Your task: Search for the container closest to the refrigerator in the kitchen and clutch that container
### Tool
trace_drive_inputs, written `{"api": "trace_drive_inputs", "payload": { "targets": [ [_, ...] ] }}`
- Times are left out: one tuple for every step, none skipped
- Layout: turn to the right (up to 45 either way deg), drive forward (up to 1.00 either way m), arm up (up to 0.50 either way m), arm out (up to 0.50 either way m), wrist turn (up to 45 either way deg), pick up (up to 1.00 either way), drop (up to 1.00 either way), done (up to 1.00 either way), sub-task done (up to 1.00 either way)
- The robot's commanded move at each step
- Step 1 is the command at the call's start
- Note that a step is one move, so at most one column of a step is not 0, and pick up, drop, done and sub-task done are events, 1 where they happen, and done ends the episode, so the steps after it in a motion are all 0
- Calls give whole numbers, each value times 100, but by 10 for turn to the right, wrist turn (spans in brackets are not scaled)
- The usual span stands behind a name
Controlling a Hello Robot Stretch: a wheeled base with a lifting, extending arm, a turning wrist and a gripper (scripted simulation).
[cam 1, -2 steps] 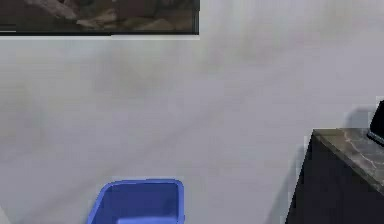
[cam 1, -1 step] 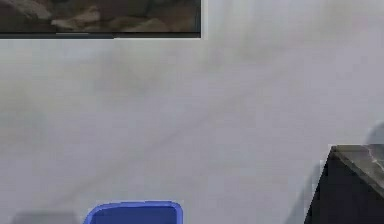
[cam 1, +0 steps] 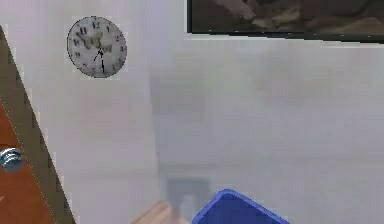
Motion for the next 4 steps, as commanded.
{"api": "trace_drive_inputs", "payload": {
  "targets": [
    [-450, 0, 0, 0, 0, 0, 0, 0, 0],
    [-450, 0, 0, 0, 0, 0, 0, 0, 0],
    [-90, 0, 0, 0, 0, 0, 0, 0, 0],
    [0, 95, 0, 0, 0, 0, 0, 0, 0]
  ]
}}
